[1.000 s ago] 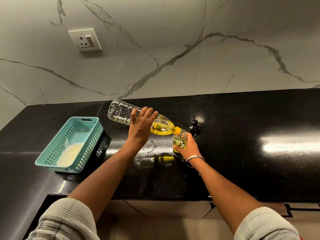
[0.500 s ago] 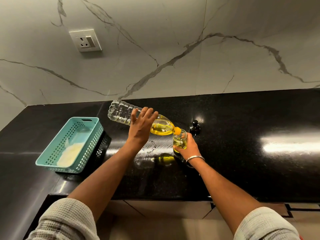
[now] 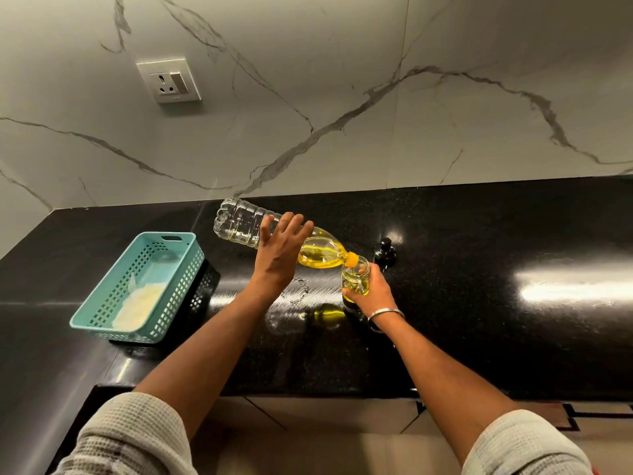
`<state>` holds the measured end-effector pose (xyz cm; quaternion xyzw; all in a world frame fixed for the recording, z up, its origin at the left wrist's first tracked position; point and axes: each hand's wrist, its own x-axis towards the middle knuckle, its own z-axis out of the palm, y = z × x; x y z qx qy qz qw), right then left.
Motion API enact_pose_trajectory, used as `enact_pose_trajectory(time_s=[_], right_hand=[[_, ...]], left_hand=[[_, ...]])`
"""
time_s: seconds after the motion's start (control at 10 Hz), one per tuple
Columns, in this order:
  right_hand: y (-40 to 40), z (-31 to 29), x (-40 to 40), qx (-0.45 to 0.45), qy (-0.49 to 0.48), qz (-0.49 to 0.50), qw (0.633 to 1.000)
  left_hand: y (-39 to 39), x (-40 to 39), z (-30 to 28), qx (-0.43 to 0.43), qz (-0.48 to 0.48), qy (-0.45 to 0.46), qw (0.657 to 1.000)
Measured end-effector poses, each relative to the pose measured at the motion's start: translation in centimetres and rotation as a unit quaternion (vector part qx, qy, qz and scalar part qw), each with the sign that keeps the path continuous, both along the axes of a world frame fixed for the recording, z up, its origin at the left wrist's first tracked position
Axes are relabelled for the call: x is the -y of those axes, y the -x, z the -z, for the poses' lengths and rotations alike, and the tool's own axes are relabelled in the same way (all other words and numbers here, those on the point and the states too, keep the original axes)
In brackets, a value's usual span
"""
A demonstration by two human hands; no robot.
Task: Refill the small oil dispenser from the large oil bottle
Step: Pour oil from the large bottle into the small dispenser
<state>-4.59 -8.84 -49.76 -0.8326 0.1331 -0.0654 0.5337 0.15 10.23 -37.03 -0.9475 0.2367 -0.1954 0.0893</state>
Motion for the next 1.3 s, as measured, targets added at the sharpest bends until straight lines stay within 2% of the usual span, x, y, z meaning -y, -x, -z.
enact_pose_trajectory(time_s=[1.3], right_hand=[[0.23, -0.45, -0.06, 0.003, -0.001, -0.008, 1.000]], left_hand=[[0.00, 0.05, -0.13, 0.015, 0.009, 0.001, 1.000]])
